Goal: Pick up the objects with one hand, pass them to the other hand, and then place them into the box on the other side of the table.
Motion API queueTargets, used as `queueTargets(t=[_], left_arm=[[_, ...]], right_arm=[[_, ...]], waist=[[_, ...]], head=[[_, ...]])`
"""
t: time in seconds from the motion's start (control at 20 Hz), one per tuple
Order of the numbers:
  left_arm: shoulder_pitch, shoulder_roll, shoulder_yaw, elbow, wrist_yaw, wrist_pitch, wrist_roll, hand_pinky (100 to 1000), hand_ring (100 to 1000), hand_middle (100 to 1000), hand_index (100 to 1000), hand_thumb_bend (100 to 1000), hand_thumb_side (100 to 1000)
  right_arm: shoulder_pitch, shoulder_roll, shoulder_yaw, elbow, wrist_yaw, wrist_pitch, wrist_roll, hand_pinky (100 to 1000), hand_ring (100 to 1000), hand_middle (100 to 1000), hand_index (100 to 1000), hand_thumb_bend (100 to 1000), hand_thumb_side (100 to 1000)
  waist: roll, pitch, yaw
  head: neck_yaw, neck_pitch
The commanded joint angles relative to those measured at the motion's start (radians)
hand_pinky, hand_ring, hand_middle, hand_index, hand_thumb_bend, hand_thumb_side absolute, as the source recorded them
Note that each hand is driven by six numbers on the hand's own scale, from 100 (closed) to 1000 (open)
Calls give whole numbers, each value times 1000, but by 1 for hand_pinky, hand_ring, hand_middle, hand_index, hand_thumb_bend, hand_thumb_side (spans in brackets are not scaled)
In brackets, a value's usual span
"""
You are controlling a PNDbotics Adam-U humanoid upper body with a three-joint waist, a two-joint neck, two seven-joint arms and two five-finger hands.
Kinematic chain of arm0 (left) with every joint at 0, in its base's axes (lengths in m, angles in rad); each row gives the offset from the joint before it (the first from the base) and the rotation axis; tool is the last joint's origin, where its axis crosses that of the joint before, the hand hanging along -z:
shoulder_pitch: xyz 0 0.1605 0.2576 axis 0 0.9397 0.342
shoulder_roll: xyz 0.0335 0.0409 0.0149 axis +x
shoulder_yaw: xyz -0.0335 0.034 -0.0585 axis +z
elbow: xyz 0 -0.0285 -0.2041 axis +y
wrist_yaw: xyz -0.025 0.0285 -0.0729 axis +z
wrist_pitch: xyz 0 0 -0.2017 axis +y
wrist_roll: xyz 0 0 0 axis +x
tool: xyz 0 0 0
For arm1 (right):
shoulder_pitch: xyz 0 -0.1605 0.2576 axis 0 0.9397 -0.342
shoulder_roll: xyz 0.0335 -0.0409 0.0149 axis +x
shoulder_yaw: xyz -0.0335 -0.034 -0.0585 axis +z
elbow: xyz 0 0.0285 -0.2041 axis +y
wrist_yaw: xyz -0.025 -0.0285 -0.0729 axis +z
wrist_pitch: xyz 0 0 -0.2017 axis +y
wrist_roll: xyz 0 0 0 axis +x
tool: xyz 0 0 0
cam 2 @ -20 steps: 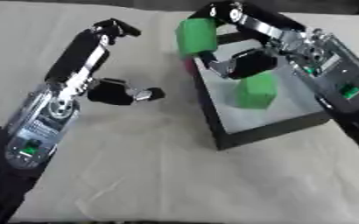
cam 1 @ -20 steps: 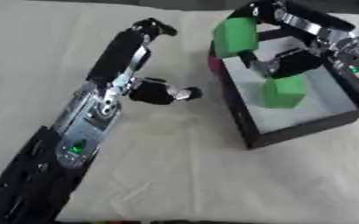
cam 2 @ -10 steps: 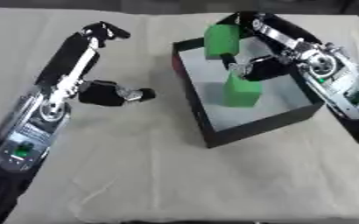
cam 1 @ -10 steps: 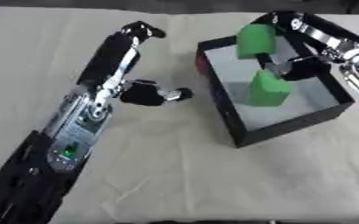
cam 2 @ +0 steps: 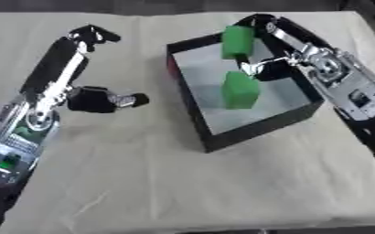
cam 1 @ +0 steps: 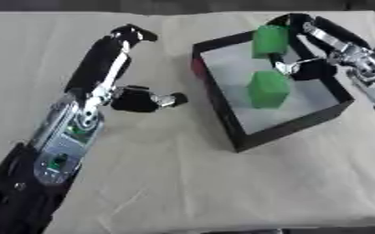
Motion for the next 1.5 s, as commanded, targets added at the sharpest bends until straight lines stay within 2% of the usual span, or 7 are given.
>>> queueTargets(t=[0.05,0.2,0.25,0.7,1.0,1.2,1.5], left_arm=[[-11,9,8,-21,3,-2,1,792,814,759,817,844,420],[-11,9,8,-21,4,-2,2,792,815,759,817,846,423],[-11,9,8,-21,4,-2,2,792,815,759,817,847,423],[-11,8,7,-21,5,-2,1,793,815,760,818,853,427],[-12,9,6,-21,6,-2,-1,792,815,760,816,853,427],[-11,10,5,-19,5,-2,-2,792,815,760,816,851,427],[-9,26,15,-22,4,4,1,791,813,758,815,845,426]], right_arm=[[-11,-28,-14,-2,12,-16,20,897,892,1000,839,100,200],[-9,-29,-16,-1,34,-28,53,948,1000,1000,976,100,198],[-9,-29,-16,-1,44,-32,66,966,1000,1000,1000,100,198],[-12,-32,-31,-21,142,-88,137,1000,1000,1000,1000,100,199],[-11,-31,-37,-19,174,-94,150,1000,1000,1000,1000,100,198],[-13,-33,-38,-40,144,-89,133,1000,1000,1000,1000,100,205],[-18,-47,-64,-106,-63,-42,96,1000,1000,1000,1000,100,312]], waist=[[11,-34,0],[10,-34,1],[10,-34,2],[9,-33,5],[8,-35,8],[8,-35,10],[11,-38,16]], head=[[-4,-2],[-3,0],[-3,0],[5,4],[8,5],[12,4],[47,6]])
